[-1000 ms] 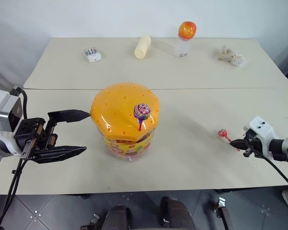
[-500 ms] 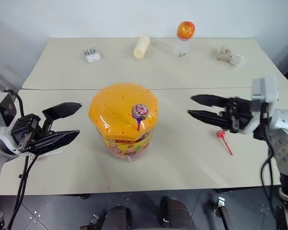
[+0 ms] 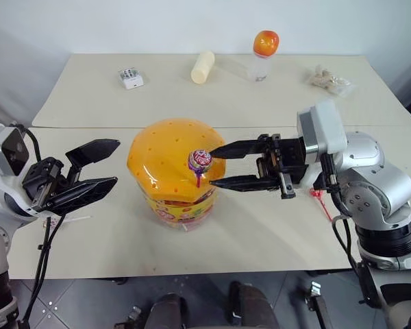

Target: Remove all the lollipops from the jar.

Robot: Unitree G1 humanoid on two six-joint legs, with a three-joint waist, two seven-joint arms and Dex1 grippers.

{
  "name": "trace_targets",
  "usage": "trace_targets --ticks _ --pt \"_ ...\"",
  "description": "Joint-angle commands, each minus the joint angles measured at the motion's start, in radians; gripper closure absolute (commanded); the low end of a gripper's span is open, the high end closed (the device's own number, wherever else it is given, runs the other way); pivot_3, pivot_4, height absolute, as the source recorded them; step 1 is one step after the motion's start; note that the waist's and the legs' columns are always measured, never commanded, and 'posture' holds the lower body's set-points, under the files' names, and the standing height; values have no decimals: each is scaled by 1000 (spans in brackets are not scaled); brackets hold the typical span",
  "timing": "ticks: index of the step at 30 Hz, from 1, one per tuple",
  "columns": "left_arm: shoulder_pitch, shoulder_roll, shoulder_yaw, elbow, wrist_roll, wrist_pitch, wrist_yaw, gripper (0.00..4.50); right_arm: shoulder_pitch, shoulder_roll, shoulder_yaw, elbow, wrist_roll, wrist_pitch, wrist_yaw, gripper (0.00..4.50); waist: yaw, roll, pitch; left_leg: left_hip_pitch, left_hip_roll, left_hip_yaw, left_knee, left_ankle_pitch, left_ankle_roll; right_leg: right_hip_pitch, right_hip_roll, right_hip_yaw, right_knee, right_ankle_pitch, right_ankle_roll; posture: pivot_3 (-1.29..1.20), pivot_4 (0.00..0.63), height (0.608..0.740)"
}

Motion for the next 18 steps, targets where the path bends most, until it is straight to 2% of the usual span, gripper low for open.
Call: trace_targets --ticks 1,6,12,15,18 --pt "8 -4 29 -2 29 -71 -40 0 -29 16 40 14 -39 -33 55 2578 -1 0 0 0 0 0 0 0 0 0 0 0 0 0 0 0 150 740" --pt "23 30 29 16 54 -93 -112 0 -72 64 75 65 -81 -61 87 2578 -7 0 0 0 0 0 0 0 0 0 0 0 1 0 0 0 150 740" --pt "18 -8 15 -11 25 -99 -110 0 -101 103 89 121 -109 -83 120 2578 -18 0 0 0 0 0 0 0 0 0 0 -1 1 0 0 0 150 740" --pt "7 -51 24 -46 -31 -90 -57 0 -98 112 81 132 -112 -86 124 3155 -23 0 0 0 0 -1 0 0 0 0 0 -1 2 0 0 0 150 740" --pt "-5 -69 32 -90 -110 -60 0 0 -97 115 78 152 -119 -93 129 4168 -24 0 0 0 1 -2 0 0 0 0 0 -1 3 0 0 0 150 740"
